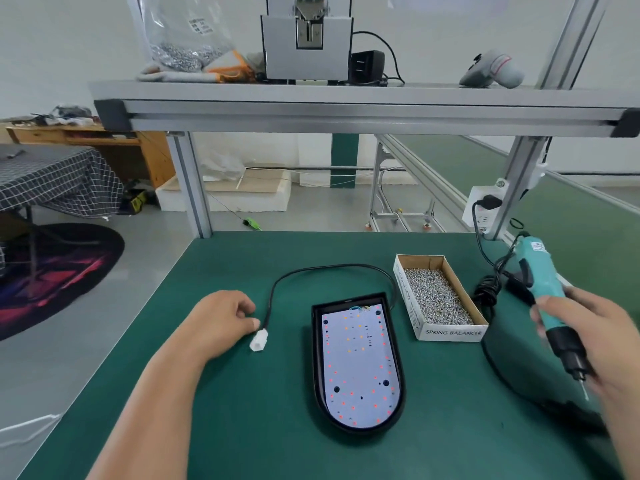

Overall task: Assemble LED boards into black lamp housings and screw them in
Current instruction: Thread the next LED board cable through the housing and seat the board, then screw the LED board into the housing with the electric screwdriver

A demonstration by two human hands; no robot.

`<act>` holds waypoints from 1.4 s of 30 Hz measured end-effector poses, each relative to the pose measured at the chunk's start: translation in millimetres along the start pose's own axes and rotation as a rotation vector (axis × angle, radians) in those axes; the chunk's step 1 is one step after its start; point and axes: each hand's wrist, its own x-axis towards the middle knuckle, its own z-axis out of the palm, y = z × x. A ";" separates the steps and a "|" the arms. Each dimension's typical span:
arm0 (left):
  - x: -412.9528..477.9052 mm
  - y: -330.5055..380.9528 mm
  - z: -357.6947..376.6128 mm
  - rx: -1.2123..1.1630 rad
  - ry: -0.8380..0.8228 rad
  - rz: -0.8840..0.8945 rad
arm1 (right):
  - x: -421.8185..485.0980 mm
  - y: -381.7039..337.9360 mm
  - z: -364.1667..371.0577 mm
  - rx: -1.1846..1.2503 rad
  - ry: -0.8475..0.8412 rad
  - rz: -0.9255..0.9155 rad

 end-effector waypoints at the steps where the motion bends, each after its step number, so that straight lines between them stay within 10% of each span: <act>1: 0.4 0.9 0.1 0.014 0.013 -0.010 | -0.9 -1.1 2.3 0.018 -0.015 0.005; 14: -0.6 7.2 9.4 0.137 0.034 -0.015 | -6.6 -10.5 14.0 0.637 0.017 0.052; 22: -5.3 19.5 0.9 -0.355 0.268 0.073 | -15.1 -20.3 42.9 0.783 0.034 0.041; 29: -35.5 75.8 12.4 -1.044 -0.170 0.288 | -35.7 -44.1 82.1 0.921 -0.140 -0.027; 42: -58.7 105.5 41.7 -0.925 -0.459 0.325 | -42.2 -83.6 182.0 1.141 -0.139 -0.028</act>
